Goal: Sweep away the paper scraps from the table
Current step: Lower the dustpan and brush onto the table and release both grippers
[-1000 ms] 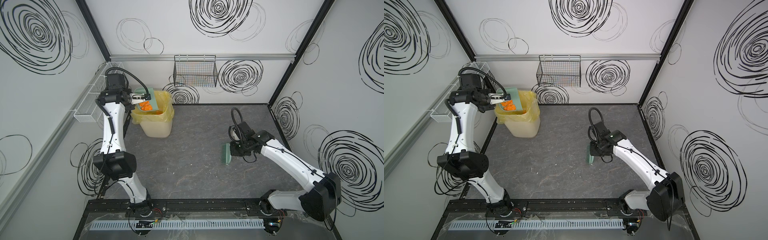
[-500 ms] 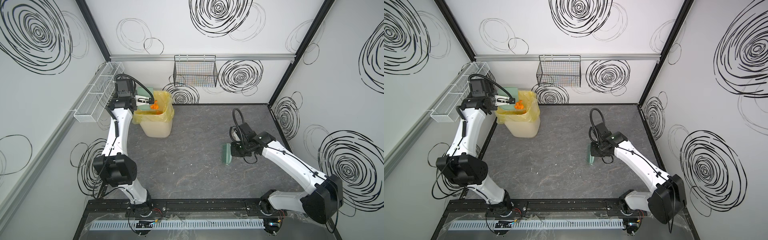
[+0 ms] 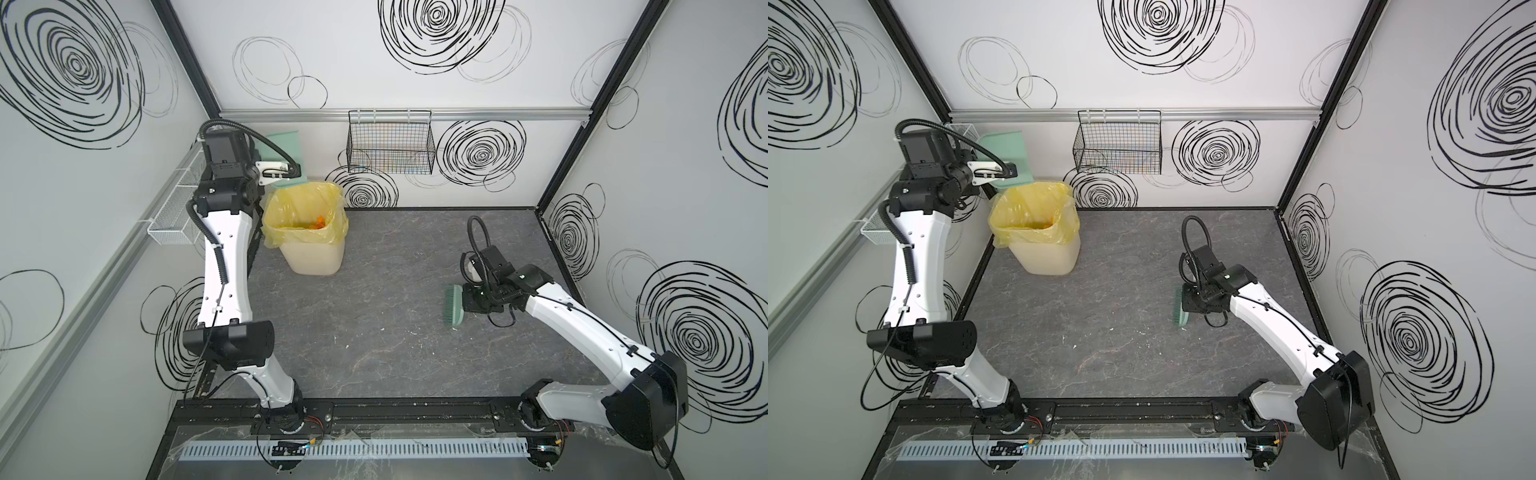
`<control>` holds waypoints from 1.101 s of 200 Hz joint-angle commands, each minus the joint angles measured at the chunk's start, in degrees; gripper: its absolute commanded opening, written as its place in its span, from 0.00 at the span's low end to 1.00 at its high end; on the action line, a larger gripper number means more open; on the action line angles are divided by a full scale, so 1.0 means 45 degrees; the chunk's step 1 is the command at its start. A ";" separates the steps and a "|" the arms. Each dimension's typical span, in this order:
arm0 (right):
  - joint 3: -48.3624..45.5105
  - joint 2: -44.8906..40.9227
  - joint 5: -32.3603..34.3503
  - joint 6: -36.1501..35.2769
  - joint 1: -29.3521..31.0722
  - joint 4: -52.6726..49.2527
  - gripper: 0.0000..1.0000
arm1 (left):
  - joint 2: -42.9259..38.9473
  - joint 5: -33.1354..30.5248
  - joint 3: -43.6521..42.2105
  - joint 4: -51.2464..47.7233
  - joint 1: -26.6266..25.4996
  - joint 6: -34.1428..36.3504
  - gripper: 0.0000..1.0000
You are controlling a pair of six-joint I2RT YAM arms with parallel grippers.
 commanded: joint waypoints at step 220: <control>-0.4730 0.1600 -0.5812 0.3129 -0.6825 1.2472 0.00 | -0.3927 0.4831 -1.7646 0.5891 -0.5905 -0.9971 0.00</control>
